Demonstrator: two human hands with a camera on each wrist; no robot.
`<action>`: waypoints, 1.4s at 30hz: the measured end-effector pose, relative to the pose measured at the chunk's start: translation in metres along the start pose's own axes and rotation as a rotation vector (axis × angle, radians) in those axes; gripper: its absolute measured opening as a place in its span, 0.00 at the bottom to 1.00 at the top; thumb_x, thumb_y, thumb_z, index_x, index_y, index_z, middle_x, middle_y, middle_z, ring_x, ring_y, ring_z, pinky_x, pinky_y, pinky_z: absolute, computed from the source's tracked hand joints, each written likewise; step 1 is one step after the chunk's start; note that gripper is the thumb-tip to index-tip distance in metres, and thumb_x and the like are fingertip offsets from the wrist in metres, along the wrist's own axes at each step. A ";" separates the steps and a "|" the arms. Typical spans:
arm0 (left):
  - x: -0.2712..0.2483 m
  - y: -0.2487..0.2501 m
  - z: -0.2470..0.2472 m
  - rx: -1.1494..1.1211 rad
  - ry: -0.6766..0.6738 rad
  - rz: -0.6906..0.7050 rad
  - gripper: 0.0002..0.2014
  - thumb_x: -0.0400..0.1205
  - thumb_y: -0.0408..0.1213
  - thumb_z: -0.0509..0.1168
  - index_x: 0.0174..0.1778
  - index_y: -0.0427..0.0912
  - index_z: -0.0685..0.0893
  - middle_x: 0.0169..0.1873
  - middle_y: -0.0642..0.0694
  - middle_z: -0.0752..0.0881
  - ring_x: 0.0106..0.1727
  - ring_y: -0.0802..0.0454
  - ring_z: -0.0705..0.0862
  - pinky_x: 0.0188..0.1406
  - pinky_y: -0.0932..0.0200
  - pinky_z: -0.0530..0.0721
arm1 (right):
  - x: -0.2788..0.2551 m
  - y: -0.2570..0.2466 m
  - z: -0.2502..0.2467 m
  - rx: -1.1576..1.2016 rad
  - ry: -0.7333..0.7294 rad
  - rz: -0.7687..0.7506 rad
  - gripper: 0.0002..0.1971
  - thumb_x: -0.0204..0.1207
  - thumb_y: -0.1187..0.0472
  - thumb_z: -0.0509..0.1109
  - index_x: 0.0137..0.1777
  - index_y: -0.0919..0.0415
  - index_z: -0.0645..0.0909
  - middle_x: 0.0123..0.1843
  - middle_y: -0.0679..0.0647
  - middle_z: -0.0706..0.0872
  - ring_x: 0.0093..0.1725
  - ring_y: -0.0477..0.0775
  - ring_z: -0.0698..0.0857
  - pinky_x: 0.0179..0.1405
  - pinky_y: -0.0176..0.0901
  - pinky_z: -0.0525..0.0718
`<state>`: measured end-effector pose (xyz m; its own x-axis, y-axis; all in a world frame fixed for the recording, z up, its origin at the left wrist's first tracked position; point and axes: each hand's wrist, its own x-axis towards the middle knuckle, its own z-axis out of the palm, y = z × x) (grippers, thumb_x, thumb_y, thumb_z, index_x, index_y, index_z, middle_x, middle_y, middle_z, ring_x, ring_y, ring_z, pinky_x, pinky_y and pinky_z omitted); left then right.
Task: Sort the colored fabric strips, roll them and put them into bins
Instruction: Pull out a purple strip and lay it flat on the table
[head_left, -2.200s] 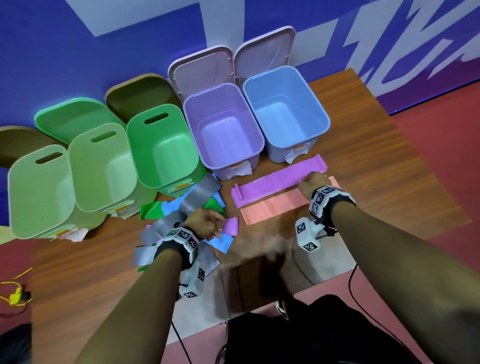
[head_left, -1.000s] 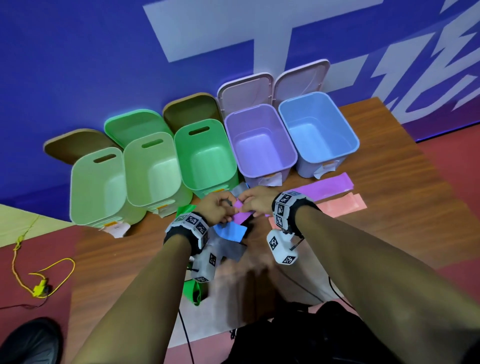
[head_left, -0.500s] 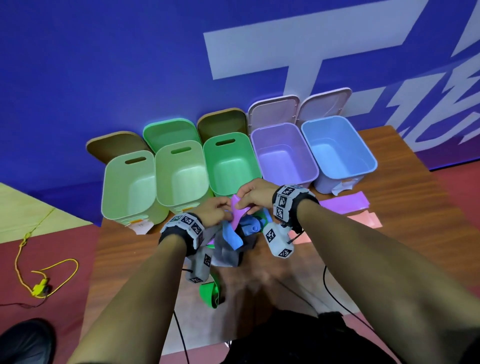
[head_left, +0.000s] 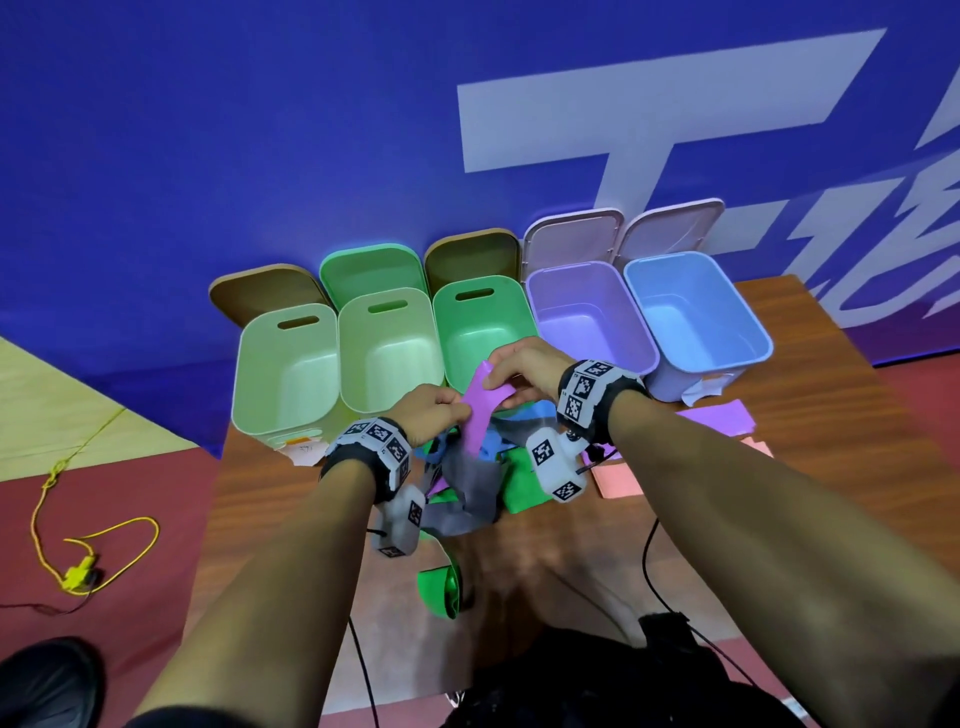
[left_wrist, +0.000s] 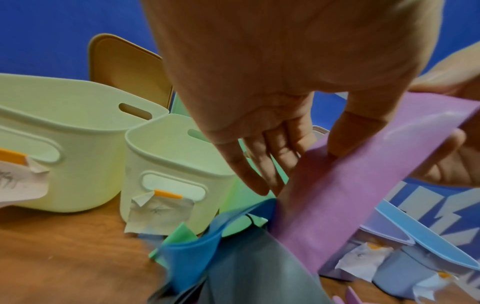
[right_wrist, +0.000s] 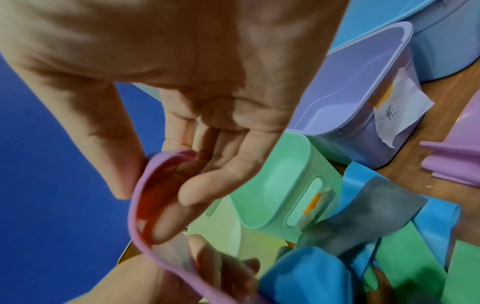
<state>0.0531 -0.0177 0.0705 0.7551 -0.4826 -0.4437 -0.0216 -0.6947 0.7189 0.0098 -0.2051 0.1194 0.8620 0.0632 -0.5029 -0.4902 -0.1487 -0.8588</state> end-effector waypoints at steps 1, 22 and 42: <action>0.000 0.001 0.000 -0.012 -0.002 0.011 0.13 0.81 0.34 0.66 0.29 0.43 0.80 0.25 0.48 0.75 0.27 0.53 0.71 0.30 0.60 0.68 | -0.001 -0.001 0.000 0.008 0.008 -0.003 0.05 0.73 0.72 0.73 0.39 0.63 0.85 0.39 0.62 0.87 0.42 0.60 0.90 0.54 0.51 0.90; -0.006 -0.016 0.007 0.138 -0.206 0.027 0.06 0.76 0.26 0.70 0.47 0.37 0.86 0.39 0.48 0.86 0.42 0.50 0.79 0.50 0.61 0.76 | -0.014 -0.036 0.006 0.245 0.031 -0.098 0.12 0.74 0.76 0.68 0.35 0.60 0.79 0.24 0.53 0.82 0.22 0.50 0.84 0.21 0.33 0.81; 0.023 -0.006 0.019 0.172 -0.132 -0.037 0.03 0.79 0.42 0.66 0.44 0.48 0.79 0.35 0.43 0.86 0.34 0.46 0.81 0.36 0.55 0.79 | -0.022 0.016 -0.061 0.365 0.510 -0.123 0.08 0.80 0.69 0.72 0.45 0.57 0.78 0.31 0.57 0.85 0.22 0.48 0.83 0.21 0.33 0.79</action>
<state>0.0584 -0.0353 0.0459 0.6654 -0.5131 -0.5423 -0.1153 -0.7883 0.6044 -0.0090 -0.2685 0.1230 0.8239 -0.4323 -0.3666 -0.3187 0.1815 -0.9303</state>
